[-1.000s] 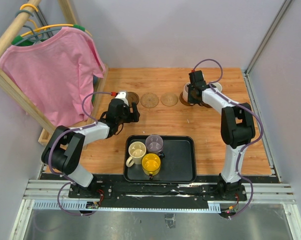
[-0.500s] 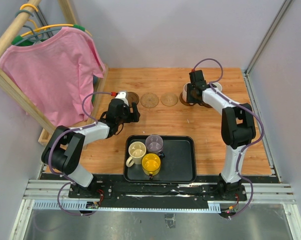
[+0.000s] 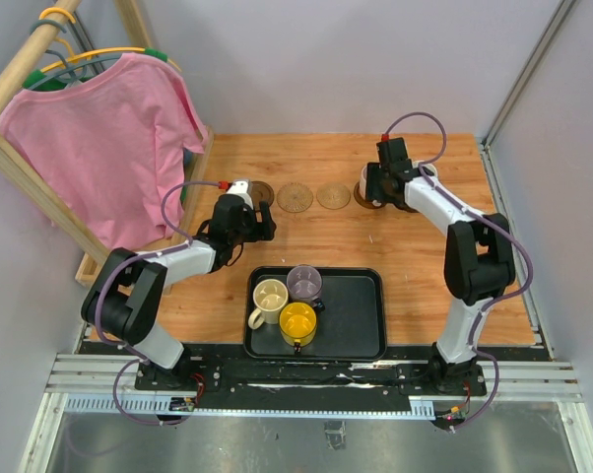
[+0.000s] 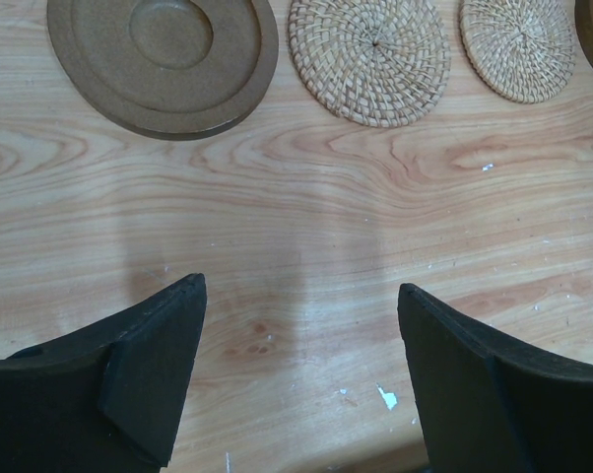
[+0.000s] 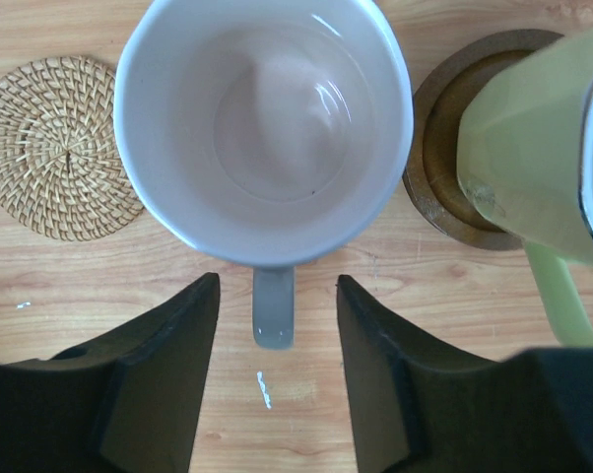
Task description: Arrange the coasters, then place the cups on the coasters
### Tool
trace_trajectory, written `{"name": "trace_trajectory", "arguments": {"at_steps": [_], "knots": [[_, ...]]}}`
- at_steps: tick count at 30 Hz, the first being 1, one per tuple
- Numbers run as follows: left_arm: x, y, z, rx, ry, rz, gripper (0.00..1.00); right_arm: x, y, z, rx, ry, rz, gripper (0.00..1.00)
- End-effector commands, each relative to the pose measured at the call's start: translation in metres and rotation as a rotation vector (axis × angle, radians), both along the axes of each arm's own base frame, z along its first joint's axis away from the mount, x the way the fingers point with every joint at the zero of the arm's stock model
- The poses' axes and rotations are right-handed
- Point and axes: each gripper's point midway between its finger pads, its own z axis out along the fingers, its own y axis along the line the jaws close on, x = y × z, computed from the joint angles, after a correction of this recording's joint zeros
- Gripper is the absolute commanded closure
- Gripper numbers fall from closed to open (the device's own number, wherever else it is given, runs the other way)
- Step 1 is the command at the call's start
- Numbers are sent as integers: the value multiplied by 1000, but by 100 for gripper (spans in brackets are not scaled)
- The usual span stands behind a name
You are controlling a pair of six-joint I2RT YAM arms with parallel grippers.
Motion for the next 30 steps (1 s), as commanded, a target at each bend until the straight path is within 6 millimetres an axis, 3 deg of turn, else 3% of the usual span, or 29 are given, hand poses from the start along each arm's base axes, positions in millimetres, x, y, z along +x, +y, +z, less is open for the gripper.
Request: {"name": "trace_trajectory", "arguments": {"at_steps": [1, 9, 20, 24, 30], "knots": [[1, -5, 22, -23, -56, -10, 17, -21, 1, 26, -16, -47, -4, 40], [-5, 0, 32, -19, -74, -10, 17, -79, 17, 54, 7, -99, 77, 32], [-29, 0, 33, -71, -72, -34, 17, -196, 82, 39, 205, -22, 433, 22], [-39, -3, 27, -73, -66, -45, 17, -226, 106, 41, 208, -33, 565, 22], [-50, -10, 29, -79, -74, -64, 17, -255, 129, 36, 227, -9, 709, 24]]}}
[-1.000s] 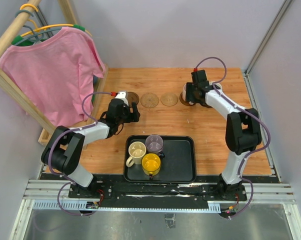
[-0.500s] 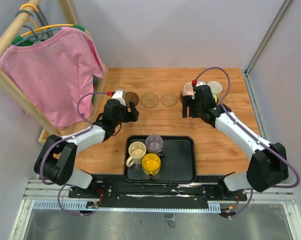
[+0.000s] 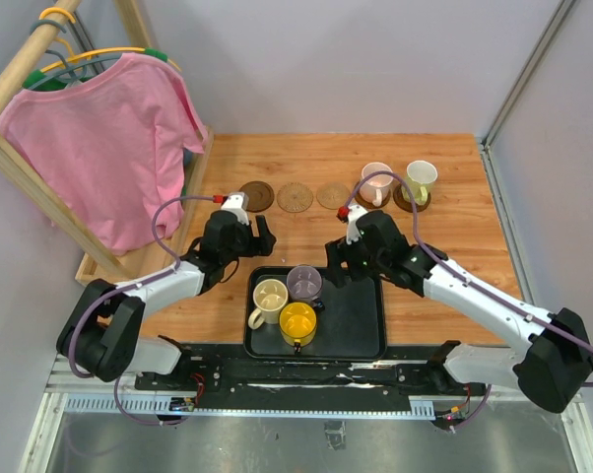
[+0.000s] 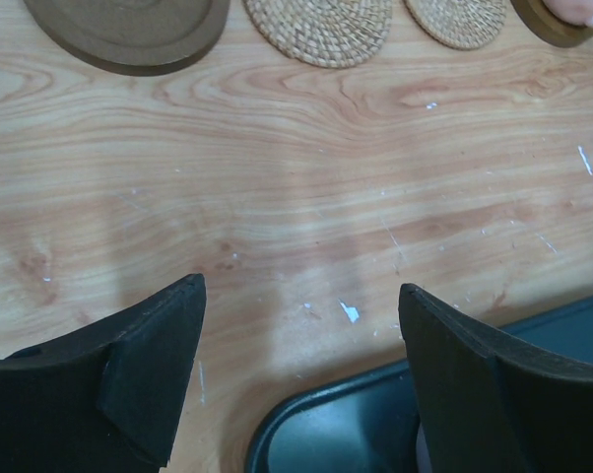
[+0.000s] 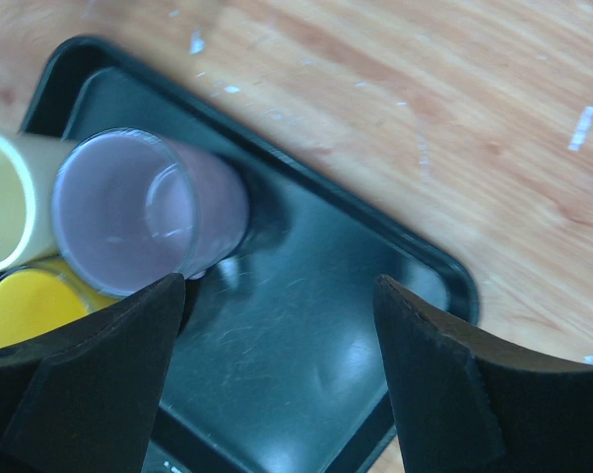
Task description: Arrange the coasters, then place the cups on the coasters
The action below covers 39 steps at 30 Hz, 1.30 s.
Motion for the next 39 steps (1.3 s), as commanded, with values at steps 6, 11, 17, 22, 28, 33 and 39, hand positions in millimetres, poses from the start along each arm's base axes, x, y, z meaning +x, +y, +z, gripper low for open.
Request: {"name": "trace_trajectory", "arguments": {"at_steps": [6, 11, 17, 22, 28, 33, 39], "knots": [[-12, -8, 14, -30, -46, -15, 17, -44, 20, -16, -11, 60, 222, 31], [-16, -10, 15, -37, -47, -22, 17, -60, 21, -24, -22, 95, 275, 37], [-19, -15, 17, -45, -49, -38, 17, -72, 27, -32, -37, 118, 316, 39], [-23, -20, 15, -50, -45, -51, 17, -75, 34, -38, -54, 127, 340, 39], [-27, -20, 13, -51, -45, -56, 17, -75, 40, -47, -71, 136, 344, 40], [-31, -19, 8, -50, -42, -56, 17, -72, 45, -57, -82, 140, 336, 42], [-33, -17, 3, -46, -39, -53, 17, -68, 54, -65, -73, 140, 331, 45]]}}
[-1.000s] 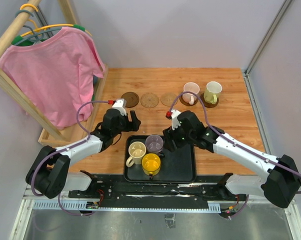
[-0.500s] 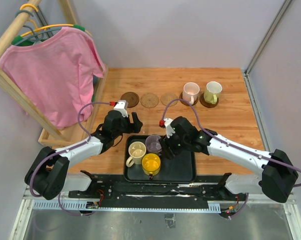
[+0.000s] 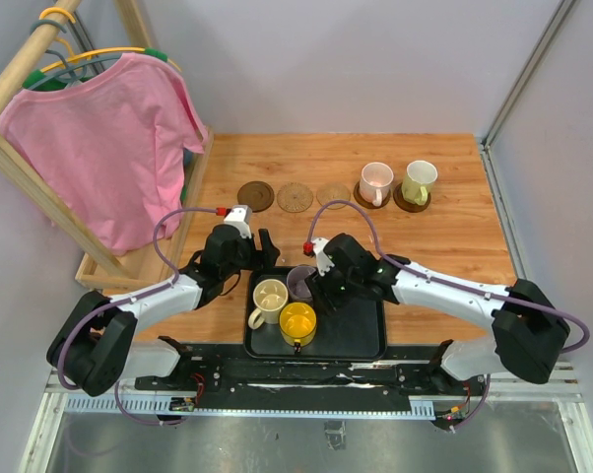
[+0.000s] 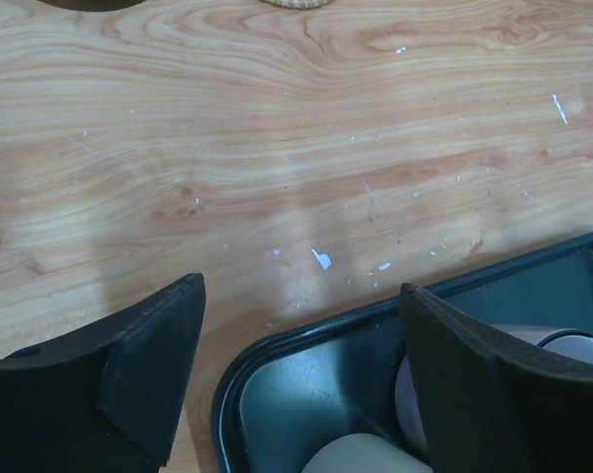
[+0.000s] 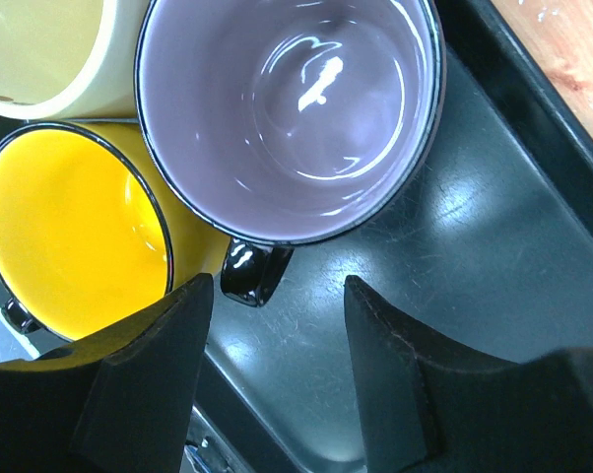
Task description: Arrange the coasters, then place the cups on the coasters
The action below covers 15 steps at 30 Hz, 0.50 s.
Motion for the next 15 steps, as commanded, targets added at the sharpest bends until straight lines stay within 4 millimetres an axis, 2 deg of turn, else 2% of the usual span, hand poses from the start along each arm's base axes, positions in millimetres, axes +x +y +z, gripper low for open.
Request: {"name": "trace_trajectory", "arguments": {"at_steps": [1, 11, 15], "knots": [[1, -3, 9, -20, -42, 1, 17, 2, 10, -6, 13, -14, -5, 45], [2, -4, 3, -16, -34, -1, 17, 6, 16, -22, -9, -30, -45, 51], [2, -5, 2, -15, -31, -1, 17, 8, 14, -24, -26, -50, -71, 58]]}}
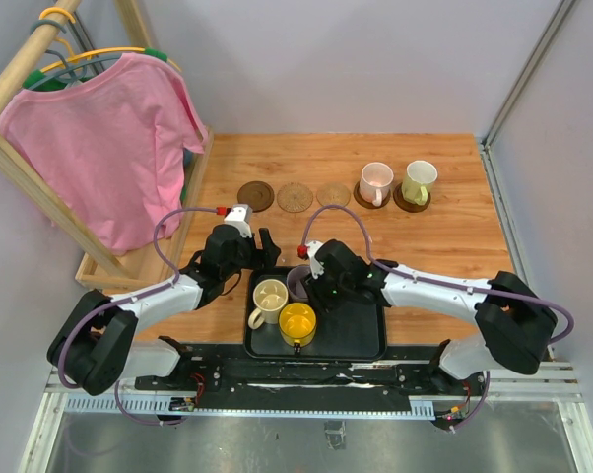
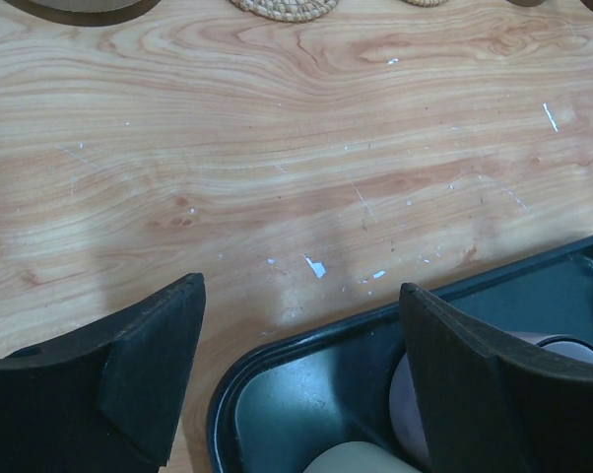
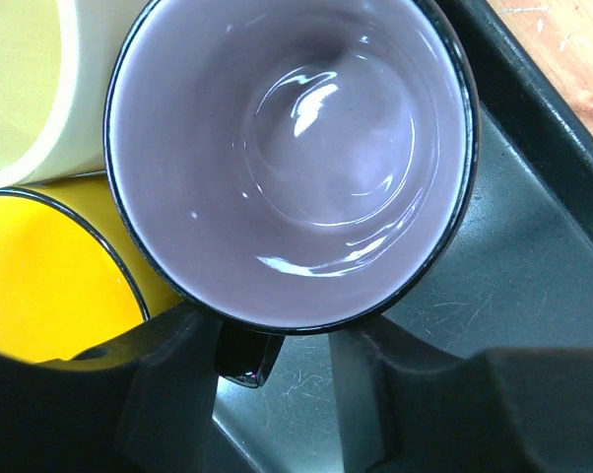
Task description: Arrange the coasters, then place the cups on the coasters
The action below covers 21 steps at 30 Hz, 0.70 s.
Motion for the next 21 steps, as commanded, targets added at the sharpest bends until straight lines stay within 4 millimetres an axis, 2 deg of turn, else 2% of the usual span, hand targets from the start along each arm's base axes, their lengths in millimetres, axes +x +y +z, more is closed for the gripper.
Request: {"name": "trace_trajectory", "arguments": {"at_steps": [1, 2, 3, 4, 10, 13, 21], "knots": [[1, -2, 0, -7, -14, 0, 17, 2, -2, -5, -20, -33, -43, 64], [1, -3, 0, -6, -15, -1, 17, 3, -3, -5, -23, -37, -47, 77], [1, -3, 0, -5, -15, -1, 17, 3, -4, -5, -26, -41, -53, 94], [1, -3, 0, -4, -14, -2, 17, 3, -5, -5, -30, -46, -56, 98], [2, -3, 0, -1, -14, 1, 17, 2, -13, 0, -63, -79, -61, 99], [4, -4, 2, -4, -17, -1, 17, 6, -16, 9, -86, -135, -79, 99], [6, -4, 5, 3, -25, 0, 17, 34, -34, 67, -107, -317, -258, 99]]}}
